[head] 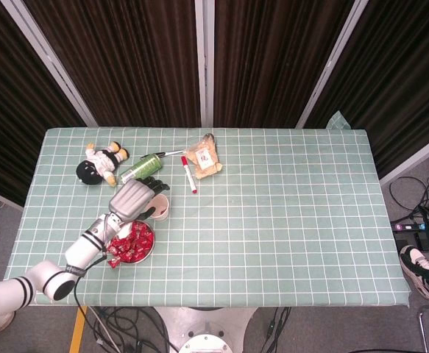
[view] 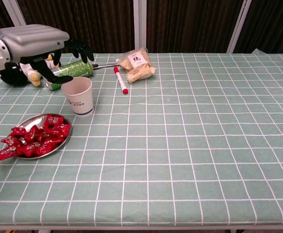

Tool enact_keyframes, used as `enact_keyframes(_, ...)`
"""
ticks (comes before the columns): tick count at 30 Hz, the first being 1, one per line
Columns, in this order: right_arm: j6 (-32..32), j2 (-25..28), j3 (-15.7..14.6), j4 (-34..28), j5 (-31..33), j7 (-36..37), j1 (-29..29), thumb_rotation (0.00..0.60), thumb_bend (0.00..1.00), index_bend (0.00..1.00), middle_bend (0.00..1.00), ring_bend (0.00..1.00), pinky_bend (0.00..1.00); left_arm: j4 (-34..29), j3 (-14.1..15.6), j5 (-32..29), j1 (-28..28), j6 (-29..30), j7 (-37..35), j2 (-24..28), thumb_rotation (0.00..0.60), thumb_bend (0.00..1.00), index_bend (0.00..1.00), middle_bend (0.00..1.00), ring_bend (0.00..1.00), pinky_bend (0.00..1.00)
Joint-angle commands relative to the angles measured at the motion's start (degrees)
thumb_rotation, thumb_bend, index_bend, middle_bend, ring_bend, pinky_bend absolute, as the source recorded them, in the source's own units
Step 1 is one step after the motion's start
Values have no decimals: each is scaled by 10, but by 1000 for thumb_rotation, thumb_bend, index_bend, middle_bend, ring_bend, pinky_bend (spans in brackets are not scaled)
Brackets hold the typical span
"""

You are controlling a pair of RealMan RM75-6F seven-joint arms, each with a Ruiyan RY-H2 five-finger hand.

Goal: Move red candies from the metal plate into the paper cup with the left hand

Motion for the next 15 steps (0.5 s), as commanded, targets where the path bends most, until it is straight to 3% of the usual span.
enact_keyframes(1,0,1,1,0,-1,0,1,600,100,0,98,68,176,-36,16,24,39,59,-7,31,600,362,293,367,286,489)
enact_keyframes(8,-1,0,1,2,-7,4,4,600,100,0,99,68,176,-75,68,51,111,129,-11,79,600,299,293,367,286,484)
enact_keyframes(15,1,-1,-1,0,-17,3,6,600,101,0,99,68,176,-122,120,61,139,101,19,109,600,188,293,361,286,437)
